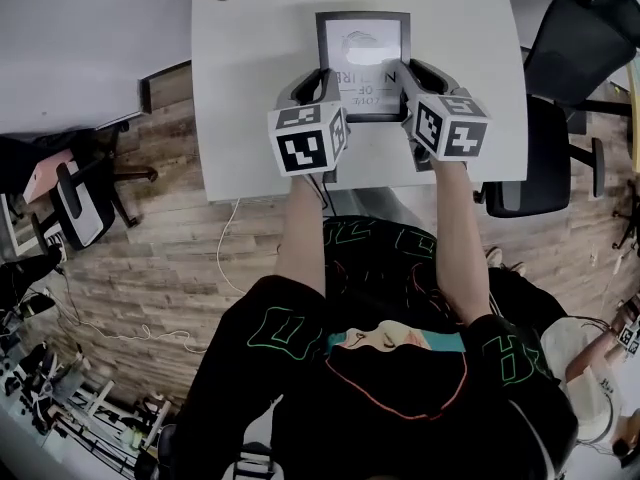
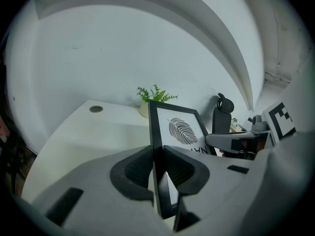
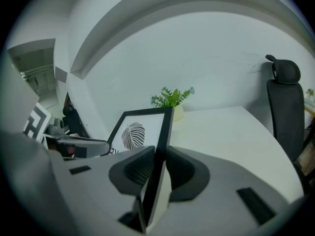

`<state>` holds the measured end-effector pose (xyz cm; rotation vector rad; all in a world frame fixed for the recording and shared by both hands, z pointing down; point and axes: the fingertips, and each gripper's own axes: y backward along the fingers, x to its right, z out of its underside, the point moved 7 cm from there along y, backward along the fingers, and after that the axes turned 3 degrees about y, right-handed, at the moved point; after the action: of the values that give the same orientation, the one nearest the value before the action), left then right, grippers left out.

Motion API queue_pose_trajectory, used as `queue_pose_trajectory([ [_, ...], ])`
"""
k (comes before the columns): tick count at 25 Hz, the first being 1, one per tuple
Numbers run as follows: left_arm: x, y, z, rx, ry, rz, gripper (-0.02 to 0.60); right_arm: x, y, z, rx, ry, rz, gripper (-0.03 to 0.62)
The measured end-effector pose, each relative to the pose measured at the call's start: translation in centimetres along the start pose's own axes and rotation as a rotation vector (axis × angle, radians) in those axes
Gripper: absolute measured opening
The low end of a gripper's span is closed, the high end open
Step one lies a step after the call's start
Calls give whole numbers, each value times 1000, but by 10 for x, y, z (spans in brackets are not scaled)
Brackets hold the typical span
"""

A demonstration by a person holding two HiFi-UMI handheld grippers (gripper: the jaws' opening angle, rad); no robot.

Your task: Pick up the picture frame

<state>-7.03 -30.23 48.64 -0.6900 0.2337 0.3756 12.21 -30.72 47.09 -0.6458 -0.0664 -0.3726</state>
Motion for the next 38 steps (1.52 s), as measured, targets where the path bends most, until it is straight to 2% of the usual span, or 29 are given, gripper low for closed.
queue_pose_trajectory([
  [19,43,48,-62,214,-96,-6,72,0,57,-67,225,52,-45,78],
  [38,105,73,-140,402,-225,76,73,22,123,-141,456,94,9,78],
])
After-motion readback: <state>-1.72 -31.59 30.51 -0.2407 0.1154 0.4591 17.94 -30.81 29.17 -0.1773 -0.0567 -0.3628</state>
